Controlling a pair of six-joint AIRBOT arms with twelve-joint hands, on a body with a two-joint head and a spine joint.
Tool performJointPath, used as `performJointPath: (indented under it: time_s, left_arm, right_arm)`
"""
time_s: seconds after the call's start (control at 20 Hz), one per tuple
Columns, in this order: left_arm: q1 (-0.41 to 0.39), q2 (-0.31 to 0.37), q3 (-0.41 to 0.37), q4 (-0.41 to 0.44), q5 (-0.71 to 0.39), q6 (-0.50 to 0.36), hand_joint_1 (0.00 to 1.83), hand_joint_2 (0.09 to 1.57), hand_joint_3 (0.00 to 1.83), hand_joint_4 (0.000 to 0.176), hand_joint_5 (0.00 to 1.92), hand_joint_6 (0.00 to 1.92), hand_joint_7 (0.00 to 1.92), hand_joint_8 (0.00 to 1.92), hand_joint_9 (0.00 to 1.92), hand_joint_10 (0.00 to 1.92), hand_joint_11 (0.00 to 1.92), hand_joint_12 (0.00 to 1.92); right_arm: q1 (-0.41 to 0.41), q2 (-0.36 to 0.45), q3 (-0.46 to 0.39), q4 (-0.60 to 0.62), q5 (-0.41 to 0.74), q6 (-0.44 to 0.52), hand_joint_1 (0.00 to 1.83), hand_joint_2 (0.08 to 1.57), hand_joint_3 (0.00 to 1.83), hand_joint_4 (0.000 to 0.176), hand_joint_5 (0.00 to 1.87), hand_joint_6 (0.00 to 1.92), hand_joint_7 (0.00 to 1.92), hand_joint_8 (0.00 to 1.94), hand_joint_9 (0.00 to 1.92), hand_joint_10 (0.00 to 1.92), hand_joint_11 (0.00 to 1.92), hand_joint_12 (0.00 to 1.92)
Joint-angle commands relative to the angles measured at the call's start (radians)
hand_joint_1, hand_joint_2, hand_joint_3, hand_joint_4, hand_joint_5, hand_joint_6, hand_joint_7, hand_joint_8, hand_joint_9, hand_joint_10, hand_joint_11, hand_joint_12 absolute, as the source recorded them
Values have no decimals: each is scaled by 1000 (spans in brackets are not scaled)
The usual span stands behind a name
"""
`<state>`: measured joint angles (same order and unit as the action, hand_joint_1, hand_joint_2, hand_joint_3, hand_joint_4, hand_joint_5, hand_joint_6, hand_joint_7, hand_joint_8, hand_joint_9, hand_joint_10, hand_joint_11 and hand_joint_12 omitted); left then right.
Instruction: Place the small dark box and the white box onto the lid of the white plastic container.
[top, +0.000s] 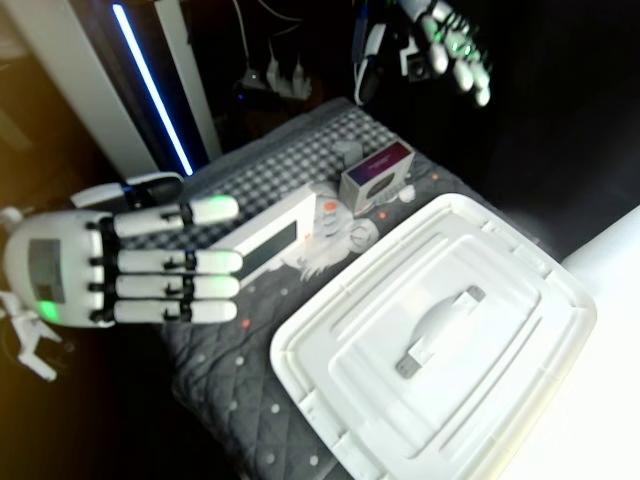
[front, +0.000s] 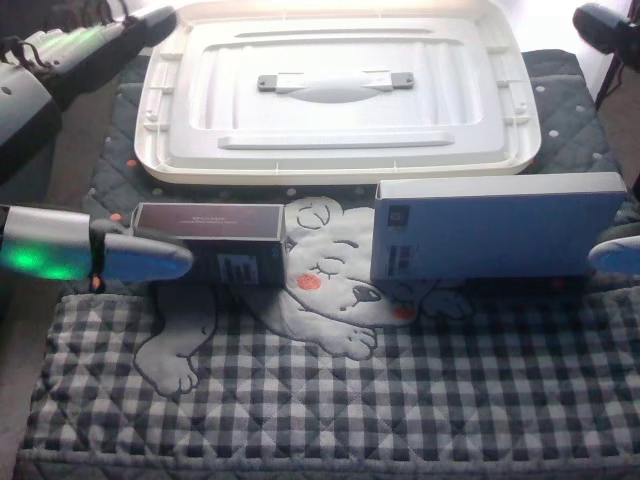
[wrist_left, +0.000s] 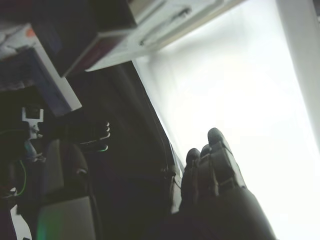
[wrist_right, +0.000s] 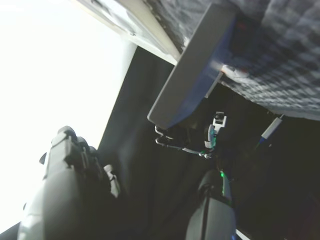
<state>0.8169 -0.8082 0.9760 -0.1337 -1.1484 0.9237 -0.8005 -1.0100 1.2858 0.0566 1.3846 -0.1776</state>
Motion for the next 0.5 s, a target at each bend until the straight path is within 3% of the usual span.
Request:
performJointPath:
  time_s: [0.0, 0.15, 0.2, 0.25, 0.3, 0.35, 0.45]
  left_arm:
    - [-15, -8, 10, -3, -99, -5, 639, 749, 29, 5, 40, 0, 143, 4, 187, 11, 0, 827]
    - [-37, -37, 35, 13, -46, -26, 733, 774, 24, 0, 36, 1, 142, 1, 205, 10, 0, 779]
    - [-45, -44, 41, 17, -26, -26, 733, 774, 24, 0, 36, 1, 142, 1, 205, 10, 0, 779]
    - [-52, -53, 48, 21, -5, -27, 590, 776, 16, 19, 39, 6, 150, 3, 217, 9, 0, 825]
    - [-61, -61, 54, 28, 18, -27, 580, 772, 12, 7, 50, 9, 152, 4, 209, 5, 0, 821]
    - [-67, -69, 57, 36, 36, -27, 611, 757, 5, 1, 58, 10, 156, 4, 212, 5, 0, 815]
    - [-77, -86, 66, 51, 75, -27, 718, 758, 2, 0, 78, 6, 181, 5, 228, 6, 0, 763]
  right_arm:
    - [5, 7, 9, 27, 109, 6, 864, 719, 20, 48, 40, 4, 77, 5, 0, 0, 0, 0]
    - [6, -4, 21, 29, 83, 7, 909, 718, 11, 83, 57, 9, 59, 0, 0, 0, 0, 0]
    - [7, -8, 25, 30, 77, 7, 909, 718, 11, 83, 57, 9, 59, 0, 0, 0, 0, 0]
    - [7, -12, 29, 31, 72, 7, 710, 604, 0, 84, 44, 2, 85, 11, 0, 0, 0, 0]
    - [8, -19, 36, 30, 63, 10, 690, 562, 0, 78, 49, 3, 86, 9, 0, 0, 0, 0]
    - [9, -24, 41, 30, 52, 13, 712, 583, 0, 60, 48, 2, 96, 11, 0, 0, 0, 0]
    - [12, -32, 52, 28, 22, 13, 701, 587, 0, 55, 50, 2, 118, 18, 0, 0, 0, 0]
